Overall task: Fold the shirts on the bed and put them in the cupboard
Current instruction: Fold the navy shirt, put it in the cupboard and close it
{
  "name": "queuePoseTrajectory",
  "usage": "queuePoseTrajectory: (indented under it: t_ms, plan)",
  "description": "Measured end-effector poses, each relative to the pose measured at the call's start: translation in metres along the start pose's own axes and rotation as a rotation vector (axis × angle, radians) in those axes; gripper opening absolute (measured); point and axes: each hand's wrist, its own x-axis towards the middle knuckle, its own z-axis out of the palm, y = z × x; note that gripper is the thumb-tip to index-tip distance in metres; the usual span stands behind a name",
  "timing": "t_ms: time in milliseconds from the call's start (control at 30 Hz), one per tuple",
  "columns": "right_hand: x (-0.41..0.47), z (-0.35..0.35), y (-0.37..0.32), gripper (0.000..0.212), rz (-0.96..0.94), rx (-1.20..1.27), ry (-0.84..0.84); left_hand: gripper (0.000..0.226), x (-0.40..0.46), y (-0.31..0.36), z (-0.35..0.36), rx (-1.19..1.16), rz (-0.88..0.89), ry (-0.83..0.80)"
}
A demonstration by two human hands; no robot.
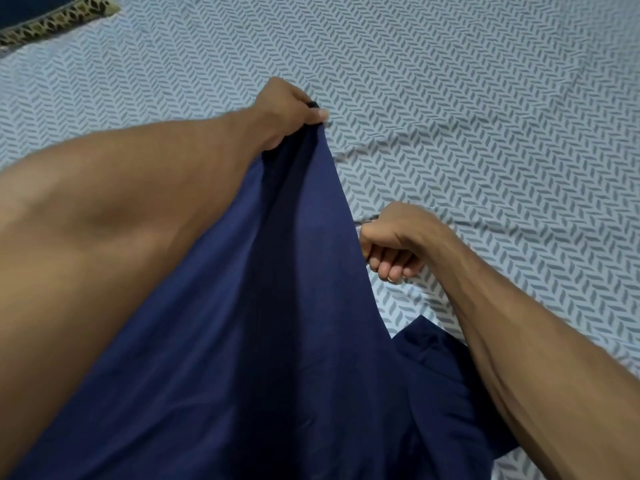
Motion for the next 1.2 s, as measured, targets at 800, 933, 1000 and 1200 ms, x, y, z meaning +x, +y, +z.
queuePoseTrajectory:
  t_ms: [800,933,1000,1200]
  plan:
    - [-0.031,0.076,-0.116,0.089,-0.394,-0.652,0.630,0.052,-0.193,-0.111,-0.053,0.307,0.211,-0.228]
    - [-0.011,0.078,-0.134,0.078,-0.278,-0.725,0.594,0.019,-0.182,-0.172,-0.134,0.184,0.075,0.310]
    - [-0.009,0.074,-0.138,0.064,-0.275,-0.693,0.582,0.026,-0.165,-0.203,-0.175,0.266,-0.034,0.528]
    - [0.001,0.070,-0.130,0.055,-0.248,-0.644,0.585,0.062,-0.129,-0.269,-0.255,0.133,-0.502,0.626]
